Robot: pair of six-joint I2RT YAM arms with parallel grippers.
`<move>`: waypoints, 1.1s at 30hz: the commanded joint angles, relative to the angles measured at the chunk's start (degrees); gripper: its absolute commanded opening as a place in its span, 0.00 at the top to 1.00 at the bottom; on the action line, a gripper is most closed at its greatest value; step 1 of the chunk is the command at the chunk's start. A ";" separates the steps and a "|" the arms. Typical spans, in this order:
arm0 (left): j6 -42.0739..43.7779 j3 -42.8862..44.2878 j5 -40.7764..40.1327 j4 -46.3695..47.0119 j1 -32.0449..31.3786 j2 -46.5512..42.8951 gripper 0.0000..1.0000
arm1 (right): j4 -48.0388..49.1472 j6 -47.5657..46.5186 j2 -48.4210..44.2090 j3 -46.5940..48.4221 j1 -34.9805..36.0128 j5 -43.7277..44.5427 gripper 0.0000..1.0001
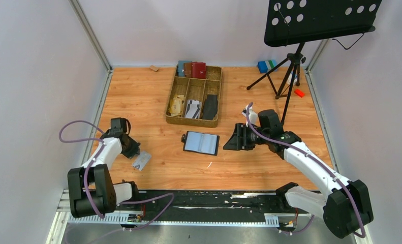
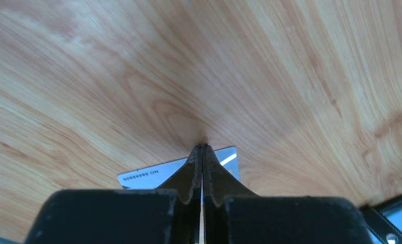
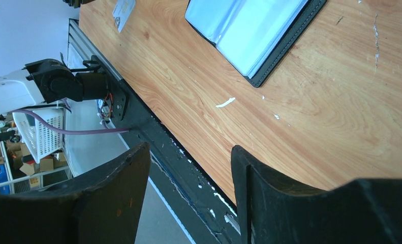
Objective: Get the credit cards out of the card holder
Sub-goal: Move the credit card to the corner of the board.
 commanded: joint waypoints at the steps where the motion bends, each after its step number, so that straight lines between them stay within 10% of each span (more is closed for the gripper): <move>1: -3.06 -6.51 5.04 -4.01 -4.03 -0.06 1.00 | 3.14 0.61 -0.46 0.03 0.15 -1.18 0.41; 13: -8.54 -8.46 4.19 -13.01 -16.36 -12.36 1.00 | 6.30 2.09 1.51 -1.00 0.25 -2.25 0.40; 20: -0.97 6.60 -5.55 -17.51 -16.14 -4.55 0.99 | 6.76 2.30 2.45 0.13 0.25 -2.64 0.40; 30: 6.74 19.83 -6.92 -19.20 -7.69 9.23 0.31 | 5.38 1.76 1.27 0.19 0.24 -2.35 0.40; 33: 8.50 19.39 -5.06 -16.77 -7.19 12.12 0.27 | 4.83 1.52 0.86 0.56 0.25 -2.29 0.40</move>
